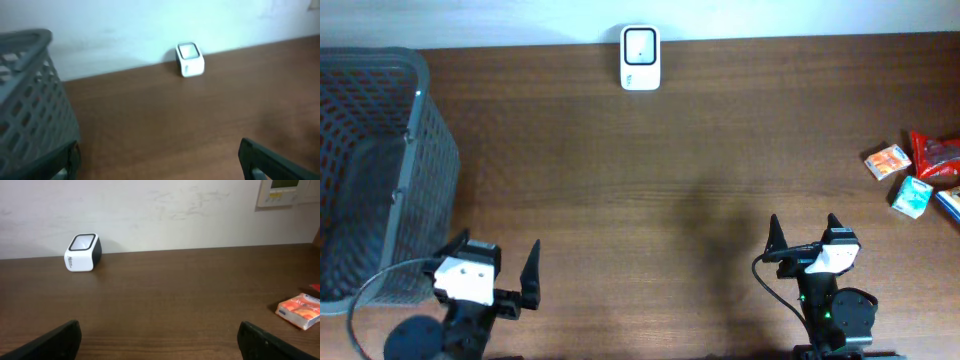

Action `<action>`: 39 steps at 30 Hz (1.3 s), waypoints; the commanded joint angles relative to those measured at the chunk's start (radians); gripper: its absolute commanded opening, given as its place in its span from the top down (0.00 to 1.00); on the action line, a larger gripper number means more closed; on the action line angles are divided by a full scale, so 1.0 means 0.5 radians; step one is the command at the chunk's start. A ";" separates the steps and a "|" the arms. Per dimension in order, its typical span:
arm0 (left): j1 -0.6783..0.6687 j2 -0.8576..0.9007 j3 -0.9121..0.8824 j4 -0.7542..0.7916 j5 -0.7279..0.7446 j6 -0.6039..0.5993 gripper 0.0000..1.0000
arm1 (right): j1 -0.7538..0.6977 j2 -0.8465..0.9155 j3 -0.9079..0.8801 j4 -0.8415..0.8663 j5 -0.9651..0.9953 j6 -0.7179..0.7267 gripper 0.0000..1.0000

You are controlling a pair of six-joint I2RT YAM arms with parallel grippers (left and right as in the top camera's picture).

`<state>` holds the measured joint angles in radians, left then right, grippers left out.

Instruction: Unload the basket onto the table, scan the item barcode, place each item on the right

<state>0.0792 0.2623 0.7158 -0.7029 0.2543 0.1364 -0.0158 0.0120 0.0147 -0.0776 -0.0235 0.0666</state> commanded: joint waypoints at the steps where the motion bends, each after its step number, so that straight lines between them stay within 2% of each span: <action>1: 0.137 -0.150 -0.088 0.091 0.270 0.051 0.01 | 0.017 -0.017 -0.018 -0.002 0.017 -0.015 0.01; 6: 0.146 -0.240 -0.277 0.409 0.249 0.027 0.01 | 0.017 -0.017 -0.018 -0.002 0.017 -0.015 0.02; 9: 0.146 -0.299 -0.468 0.741 0.247 -0.037 0.01 | 0.017 -0.017 -0.018 -0.002 0.017 -0.015 0.01; 11: 0.146 -0.360 -0.626 0.991 0.245 -0.100 0.01 | 0.017 -0.017 -0.018 -0.002 0.017 -0.015 0.01; 13: 0.145 -0.458 -0.821 1.208 0.096 -0.311 0.01 | 0.017 -0.017 -0.018 -0.002 0.017 -0.014 0.02; 15: 0.145 -0.519 -0.935 1.305 -0.005 -0.434 0.01 | 0.017 -0.017 -0.018 -0.002 0.017 -0.015 0.01; 18: 0.143 -0.514 -1.082 1.508 -0.032 -0.468 0.01 | 0.017 -0.017 -0.018 -0.002 0.017 -0.015 0.01; 26: 0.023 -0.514 -1.280 1.685 -0.179 -0.482 0.01 | 0.017 -0.017 -0.018 -0.002 0.017 -0.015 0.01; 29: 0.015 -0.514 -1.398 1.839 -0.183 -0.483 0.01 | 0.017 -0.017 -0.018 -0.002 0.017 -0.014 0.01; 34: 0.011 -0.515 -1.414 1.766 -0.233 -0.489 0.01 | 0.017 -0.017 -0.018 -0.002 0.017 -0.015 0.01; 39: 0.011 -0.515 -1.414 1.460 -0.248 -0.490 0.01 | 0.017 -0.017 -0.018 -0.002 0.017 -0.014 0.01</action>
<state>0.0906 0.0135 0.0204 0.0944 0.1478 -0.0994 -0.0158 0.0120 0.0147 -0.0780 -0.0235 0.0669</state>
